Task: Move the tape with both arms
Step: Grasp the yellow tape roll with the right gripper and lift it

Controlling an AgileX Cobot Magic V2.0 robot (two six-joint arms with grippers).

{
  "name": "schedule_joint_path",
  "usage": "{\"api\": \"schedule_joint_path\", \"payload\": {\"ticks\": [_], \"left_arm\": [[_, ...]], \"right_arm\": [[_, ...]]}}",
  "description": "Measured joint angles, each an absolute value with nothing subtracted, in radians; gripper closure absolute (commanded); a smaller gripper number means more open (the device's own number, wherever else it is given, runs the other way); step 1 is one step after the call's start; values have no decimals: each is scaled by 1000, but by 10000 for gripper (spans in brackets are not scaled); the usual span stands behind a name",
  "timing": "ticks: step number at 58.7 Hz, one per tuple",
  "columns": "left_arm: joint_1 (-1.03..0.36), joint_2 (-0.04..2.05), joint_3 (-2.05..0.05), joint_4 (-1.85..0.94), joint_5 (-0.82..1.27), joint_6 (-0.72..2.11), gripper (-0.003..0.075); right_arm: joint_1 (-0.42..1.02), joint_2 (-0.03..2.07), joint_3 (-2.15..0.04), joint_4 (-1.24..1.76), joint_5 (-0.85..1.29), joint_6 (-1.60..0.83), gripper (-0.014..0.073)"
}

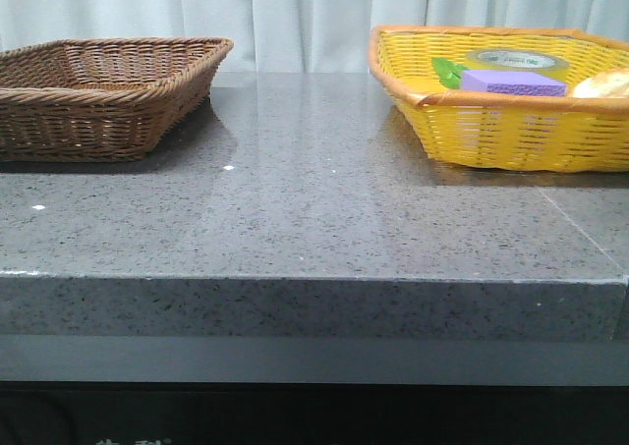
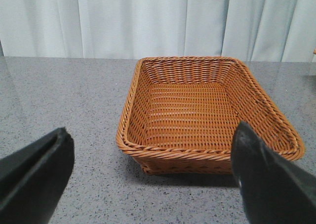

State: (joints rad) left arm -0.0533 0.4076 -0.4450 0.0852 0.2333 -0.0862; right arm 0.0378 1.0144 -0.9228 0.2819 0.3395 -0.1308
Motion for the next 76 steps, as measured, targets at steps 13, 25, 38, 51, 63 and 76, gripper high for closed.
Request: {"api": "schedule_joint_path", "payload": {"ticks": [13,25,38,51,63,76], "left_arm": [[-53,408,-445,85,233,-86,102],[-53,408,-445,85,233,-86,103],[-53,408,-445,85,233,-86,102],[-53,408,-445,85,233,-86,102],[-53,408,-445,85,233,-86,102],[-53,408,-445,85,233,-86,103]], "right_arm": [[38,1390,-1273,282,439,-150,-28],[59,1791,-1697,282,643,-154,-28],[77,2068,-2015,290,820,-145,-28],[77,2147,-2093,290,873,-137,-28],[77,2161,-2097,290,880,-138,-28],[77,2188,-2098,290,884,-138,11]]}}
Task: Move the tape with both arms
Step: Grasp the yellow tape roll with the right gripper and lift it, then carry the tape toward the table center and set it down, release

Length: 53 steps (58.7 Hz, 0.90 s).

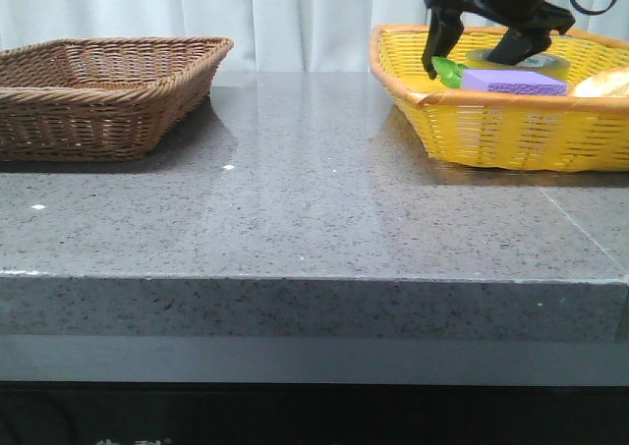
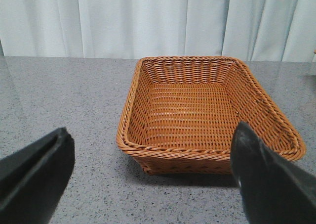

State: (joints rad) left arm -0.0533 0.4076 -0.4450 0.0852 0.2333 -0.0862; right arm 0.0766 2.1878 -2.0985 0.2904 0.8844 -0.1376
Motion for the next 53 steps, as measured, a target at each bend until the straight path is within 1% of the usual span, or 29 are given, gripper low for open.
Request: {"api": "schedule_joint_path", "payload": {"ticks": [4,10,15,19,21,23,36,45,53], "left_arm": [[-53,408,-445,85,233,-86,102],[-53,408,-445,85,233,-86,102],[-53,408,-445,85,233,-86,102],[-53,408,-445,85,233,-86,103],[-53,408,-445,85,233,-86,102],[-53,408,-445,85,233,-86,103],[-53,408,-445,85,233,-86,102],[-53,408,-445,85,233,-86,102],[-53,408,-445,85,233,-86,103]], "right_arm": [[77,2193,-2098,290,887,-138,113],[77,2194,-2098,284,889,-138,335],[77,2194,-2098,277,895,-138,482],[77,2194,-2098,276,898,-138,579],[77,2194,-2098,276,900,-138,608],[77,2194,-2098,276,900,-138,624],[75,2173,-2098,274,909,-135,620],[75,2105,-2098,274,907,-131,620],[77,2003,-2098,276,897,-131,620]]}}
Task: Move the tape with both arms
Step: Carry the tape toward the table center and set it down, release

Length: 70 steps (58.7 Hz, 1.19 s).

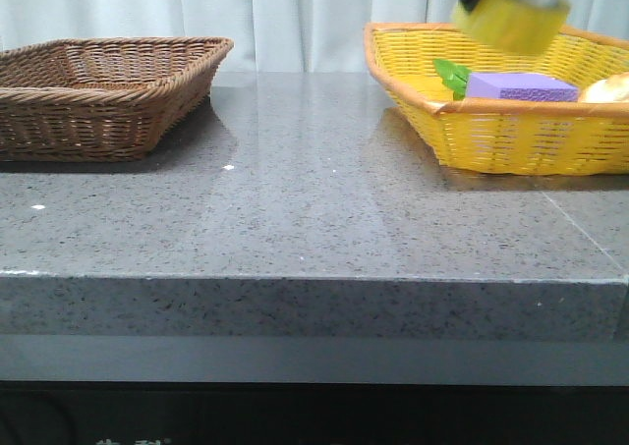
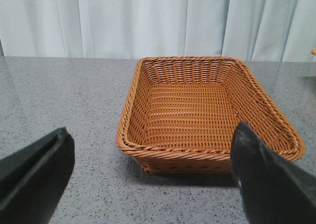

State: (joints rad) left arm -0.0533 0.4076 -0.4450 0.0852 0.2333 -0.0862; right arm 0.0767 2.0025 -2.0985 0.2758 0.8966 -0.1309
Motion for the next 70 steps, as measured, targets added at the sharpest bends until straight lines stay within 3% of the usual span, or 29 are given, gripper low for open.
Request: {"api": "schedule_joint_path", "payload": {"ticks": [16,34,50,70], "left_arm": [[-53,408,-445,85,233,-86,102],[-53,408,-445,85,233,-86,102],[-53,408,-445,87,233,-86,103],[-53,408,-445,88,233,-86,103]], "right_arm": [[136,1790,-1995,276,888,-164,620],[370,1568,-1675,343,801,-283,620],[578,1583,-1527,365,793,-359,620],[642,1704,-1466,431,874,-366,620]]}}
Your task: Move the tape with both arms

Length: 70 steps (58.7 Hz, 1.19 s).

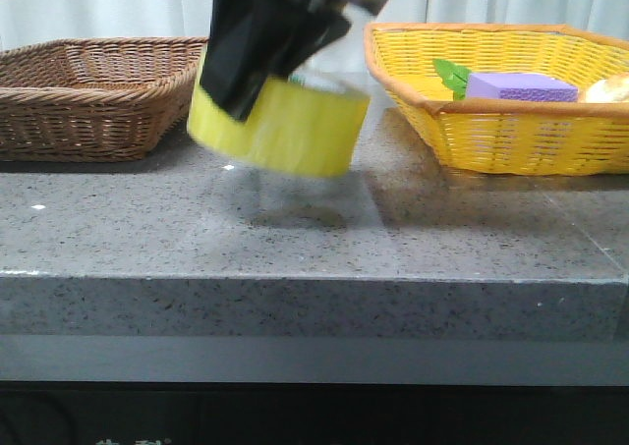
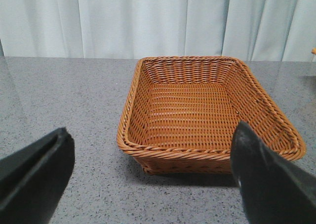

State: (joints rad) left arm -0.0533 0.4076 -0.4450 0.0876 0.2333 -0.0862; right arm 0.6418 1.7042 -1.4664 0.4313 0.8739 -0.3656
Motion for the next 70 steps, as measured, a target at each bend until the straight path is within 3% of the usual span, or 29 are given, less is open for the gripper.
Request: {"api": "schedule_joint_path", "payload": {"ticks": [9,28,42,56,62,70], "left_arm": [[-53,408,-445,88,233,-86,102],[-53,408,-445,88,233,-86,102],[-53,408,-445,88,233,-86,102],[-53,408,-445,88,233,-86,103],[-53,408,-445,88,233,-86,102],[-53,408,-445,88,233,-86,103]], "right_arm": [[642,1742,-1460,440,894,-368,594],[642,1747,-1460,454,923,-380,292],[642,1742,-1504,494,962,-380,210],[642,1674,-1602,482,1016,-375,233],[642,1643,-1633,482,1022,-372,353],[642,1624,-1643,473,1028,-371,603]]}}
